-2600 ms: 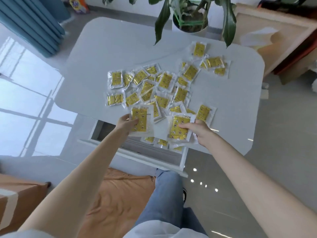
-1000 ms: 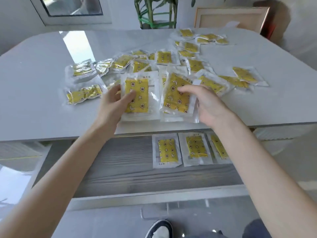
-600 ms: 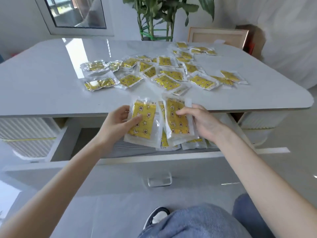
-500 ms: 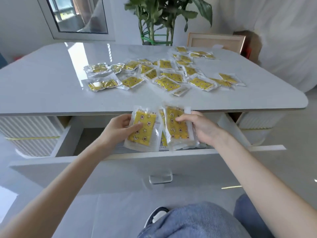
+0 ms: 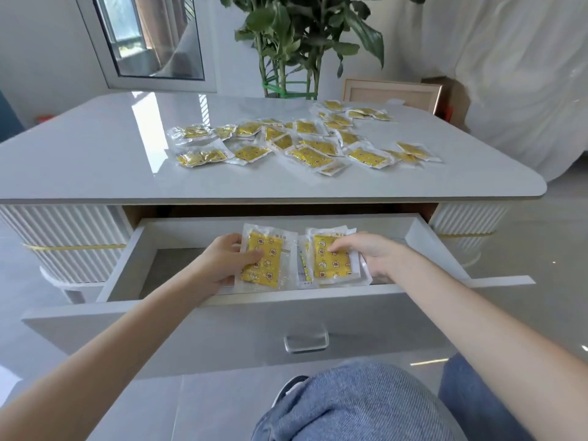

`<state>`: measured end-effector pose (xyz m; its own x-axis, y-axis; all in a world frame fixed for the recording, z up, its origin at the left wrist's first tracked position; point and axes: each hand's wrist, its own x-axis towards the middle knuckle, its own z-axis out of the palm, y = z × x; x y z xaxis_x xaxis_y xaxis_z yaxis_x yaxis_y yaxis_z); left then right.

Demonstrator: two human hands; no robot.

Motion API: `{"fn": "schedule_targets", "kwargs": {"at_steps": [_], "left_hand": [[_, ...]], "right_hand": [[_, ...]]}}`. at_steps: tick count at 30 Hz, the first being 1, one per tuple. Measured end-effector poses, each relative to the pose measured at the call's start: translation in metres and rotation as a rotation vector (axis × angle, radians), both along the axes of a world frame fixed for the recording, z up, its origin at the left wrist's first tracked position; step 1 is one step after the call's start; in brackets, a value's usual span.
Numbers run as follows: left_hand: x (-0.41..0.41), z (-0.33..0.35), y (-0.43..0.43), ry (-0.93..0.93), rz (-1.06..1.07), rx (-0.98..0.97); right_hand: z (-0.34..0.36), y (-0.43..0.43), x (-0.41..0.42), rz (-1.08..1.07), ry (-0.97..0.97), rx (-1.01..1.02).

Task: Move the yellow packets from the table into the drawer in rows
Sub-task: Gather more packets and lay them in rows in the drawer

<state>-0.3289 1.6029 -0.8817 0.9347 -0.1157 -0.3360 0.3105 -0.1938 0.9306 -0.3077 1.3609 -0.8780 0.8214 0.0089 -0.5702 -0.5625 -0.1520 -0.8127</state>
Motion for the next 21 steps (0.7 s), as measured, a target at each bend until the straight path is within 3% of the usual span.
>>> {"fn": "schedule_targets", "kwargs": {"at_steps": [6, 12, 16, 21], "left_hand": [[0.035, 0.001, -0.007, 0.09, -0.045, 0.159], [0.074, -0.023, -0.016, 0.365, -0.141, 0.206], [0.09, -0.039, -0.021, 0.4, -0.169, 0.321], [0.108, -0.056, -0.021, 0.426, -0.138, 0.274]], "right_hand": [[0.008, 0.005, 0.022, 0.032, -0.003, -0.161], [-0.007, 0.005, 0.036, 0.034, 0.086, -0.199], [-0.024, 0.007, 0.05, 0.03, 0.144, -0.187], [-0.032, 0.006, 0.066, 0.031, 0.168, -0.186]]}}
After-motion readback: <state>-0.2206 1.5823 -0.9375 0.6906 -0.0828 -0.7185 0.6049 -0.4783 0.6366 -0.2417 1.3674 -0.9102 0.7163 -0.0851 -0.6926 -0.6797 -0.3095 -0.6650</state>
